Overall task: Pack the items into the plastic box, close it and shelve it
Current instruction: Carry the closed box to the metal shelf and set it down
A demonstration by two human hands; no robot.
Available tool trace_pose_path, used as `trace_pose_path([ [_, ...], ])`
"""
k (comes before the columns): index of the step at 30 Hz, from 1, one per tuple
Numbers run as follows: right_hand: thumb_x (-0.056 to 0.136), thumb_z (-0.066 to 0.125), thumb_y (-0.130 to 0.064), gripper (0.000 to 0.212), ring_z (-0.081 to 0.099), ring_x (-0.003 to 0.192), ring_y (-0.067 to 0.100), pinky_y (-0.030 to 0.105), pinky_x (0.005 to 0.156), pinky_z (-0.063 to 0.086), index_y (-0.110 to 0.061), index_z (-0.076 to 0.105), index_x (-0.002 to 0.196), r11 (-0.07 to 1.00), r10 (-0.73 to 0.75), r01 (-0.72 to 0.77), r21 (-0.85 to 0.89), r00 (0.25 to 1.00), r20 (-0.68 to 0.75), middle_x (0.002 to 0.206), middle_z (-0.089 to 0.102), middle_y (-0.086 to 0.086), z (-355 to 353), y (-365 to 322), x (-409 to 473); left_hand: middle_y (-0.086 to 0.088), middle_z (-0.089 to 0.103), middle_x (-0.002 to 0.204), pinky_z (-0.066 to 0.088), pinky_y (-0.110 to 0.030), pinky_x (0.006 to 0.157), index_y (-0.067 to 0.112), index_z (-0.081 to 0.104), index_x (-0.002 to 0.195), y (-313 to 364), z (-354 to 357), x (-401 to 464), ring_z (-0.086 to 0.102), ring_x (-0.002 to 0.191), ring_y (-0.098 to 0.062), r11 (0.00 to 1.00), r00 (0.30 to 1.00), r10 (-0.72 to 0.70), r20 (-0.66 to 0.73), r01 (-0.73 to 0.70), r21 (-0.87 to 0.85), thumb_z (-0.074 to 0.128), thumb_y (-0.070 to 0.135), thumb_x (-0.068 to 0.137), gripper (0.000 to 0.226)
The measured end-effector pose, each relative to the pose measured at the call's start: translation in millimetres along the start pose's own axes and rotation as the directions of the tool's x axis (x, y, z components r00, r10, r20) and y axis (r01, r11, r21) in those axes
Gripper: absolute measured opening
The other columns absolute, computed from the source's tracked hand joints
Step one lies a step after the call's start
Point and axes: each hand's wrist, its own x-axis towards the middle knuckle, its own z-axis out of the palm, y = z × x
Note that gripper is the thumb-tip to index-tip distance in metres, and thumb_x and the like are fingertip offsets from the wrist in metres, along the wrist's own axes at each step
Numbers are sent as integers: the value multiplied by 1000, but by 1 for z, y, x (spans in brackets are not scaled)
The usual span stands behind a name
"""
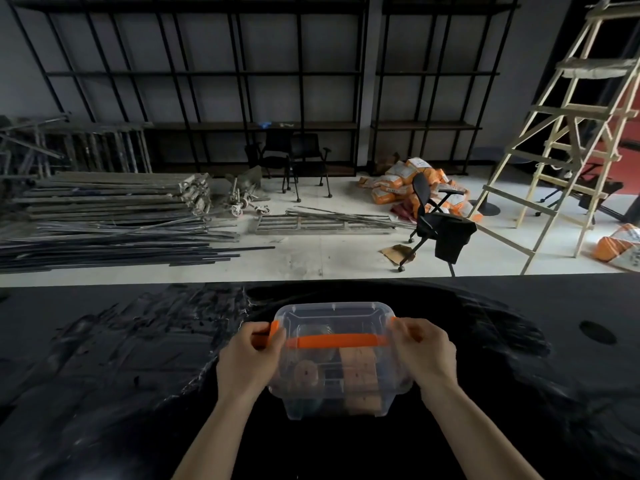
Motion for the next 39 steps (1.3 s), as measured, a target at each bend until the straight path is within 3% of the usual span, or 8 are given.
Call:
trace_pose_path([
  [2,76,64,-62,54,67,86,17,30,65,52,-22,73,111,979,144,-158,126,983,111,99,74,2,-1,5,7,6,68,119,49,-39,103,29,62,129,-9,-2,6,64,115,-19,962,989,-107,100,129,-242,66,60,90,50],
  [5,64,65,-76,81,70,99,27,40,81,60,-23,65,126,949,225,-272,160,939,262,114,71,6,3,14,14,-1,61,138,44,-51,114,31,49,147,-21,2,9,59,129,-26,850,943,-176,281,290,-440,68,66,86,73],
  [11,72,81,-54,52,77,83,31,52,79,62,-12,73,101,937,208,-306,167,876,436,91,79,11,7,19,13,-2,80,115,51,-56,106,29,71,125,-30,20,5,75,111,-28,801,874,-129,469,371,-470,85,65,62,74],
  [16,75,83,-39,39,76,82,32,52,79,62,-10,73,98,934,205,-303,189,888,411,90,78,14,13,16,10,-7,82,110,53,-58,104,21,74,120,-26,22,2,77,104,-31,786,859,-121,498,390,-481,83,55,72,60],
  [28,79,79,-37,34,74,81,30,42,74,62,-12,71,99,935,165,-257,243,925,342,91,76,13,-25,-14,19,-6,82,107,52,-58,105,24,79,111,21,23,6,76,105,-32,790,891,-11,455,287,-542,84,60,58,65],
  [32,70,83,-46,44,74,84,32,49,83,61,-11,73,95,932,152,-239,272,940,306,90,77,13,-58,-23,25,-10,83,103,51,-58,107,18,79,110,54,34,7,76,104,-34,796,889,29,457,256,-548,85,54,66,57],
  [36,67,84,-52,50,76,87,38,52,78,62,-10,75,93,939,133,-202,277,960,248,91,78,17,-99,-30,31,-13,83,99,53,-54,105,14,80,109,91,52,-2,77,100,-36,793,883,70,465,233,-562,86,58,52,71],
  [39,75,81,-44,39,76,90,36,53,78,62,-11,73,94,939,137,-194,285,969,207,95,78,16,-131,-31,35,-17,82,94,56,-50,98,7,81,105,120,67,-13,77,93,-36,794,878,94,469,218,-567,85,44,72,50],
])
